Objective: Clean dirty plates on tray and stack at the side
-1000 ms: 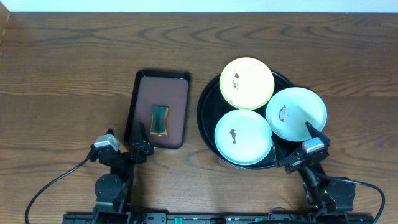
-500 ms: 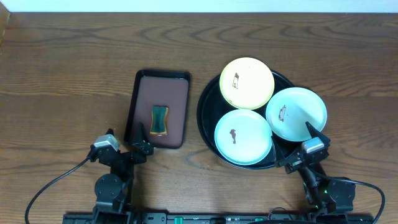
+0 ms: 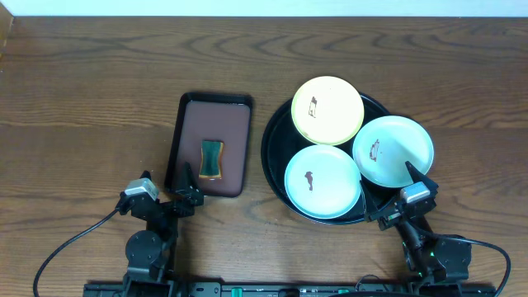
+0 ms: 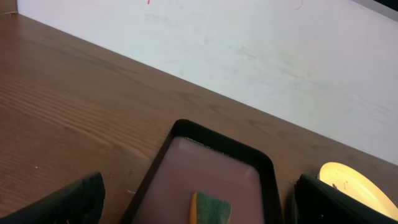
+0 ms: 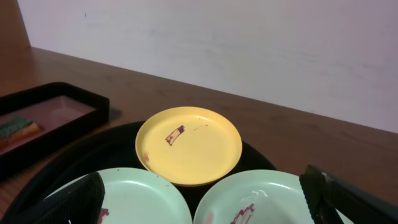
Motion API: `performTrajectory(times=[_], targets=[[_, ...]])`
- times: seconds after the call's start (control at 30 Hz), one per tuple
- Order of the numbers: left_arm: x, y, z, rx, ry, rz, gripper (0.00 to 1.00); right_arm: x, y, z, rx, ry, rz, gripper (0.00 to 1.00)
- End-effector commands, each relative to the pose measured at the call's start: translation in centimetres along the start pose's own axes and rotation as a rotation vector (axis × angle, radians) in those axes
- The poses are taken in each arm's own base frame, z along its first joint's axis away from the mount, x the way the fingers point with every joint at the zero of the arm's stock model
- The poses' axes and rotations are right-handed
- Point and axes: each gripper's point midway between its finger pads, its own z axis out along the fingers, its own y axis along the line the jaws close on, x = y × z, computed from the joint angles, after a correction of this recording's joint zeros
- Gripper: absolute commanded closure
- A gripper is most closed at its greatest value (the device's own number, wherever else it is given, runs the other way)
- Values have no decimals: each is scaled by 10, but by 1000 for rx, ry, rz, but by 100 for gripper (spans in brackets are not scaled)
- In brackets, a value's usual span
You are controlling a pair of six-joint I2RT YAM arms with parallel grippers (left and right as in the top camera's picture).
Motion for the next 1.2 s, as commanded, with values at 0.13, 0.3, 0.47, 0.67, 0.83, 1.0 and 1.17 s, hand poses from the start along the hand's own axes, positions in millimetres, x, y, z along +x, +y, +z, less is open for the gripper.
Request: performTrajectory(times=[0.13, 0.3, 0.47, 0.67, 0.83, 1.0, 1.17], targets=[[15, 10, 1, -37, 45, 29, 2, 2, 1, 0, -3, 4, -1, 1], [15, 10, 1, -37, 45, 29, 2, 2, 1, 0, -3, 4, -1, 1], [15, 10, 1, -37, 45, 29, 2, 2, 1, 0, -3, 4, -1, 1], [15, 10, 1, -37, 45, 29, 2, 2, 1, 0, -3, 4, -1, 1], [13, 9, 1, -34, 37, 27, 2, 2, 1, 0, -3, 4, -1, 1], [6, 5, 1, -15, 10, -2, 2, 0, 8, 0, -43, -3, 17, 1], [2, -21, 0, 125, 18, -157, 2, -12, 24, -2, -141, -49, 71, 1]])
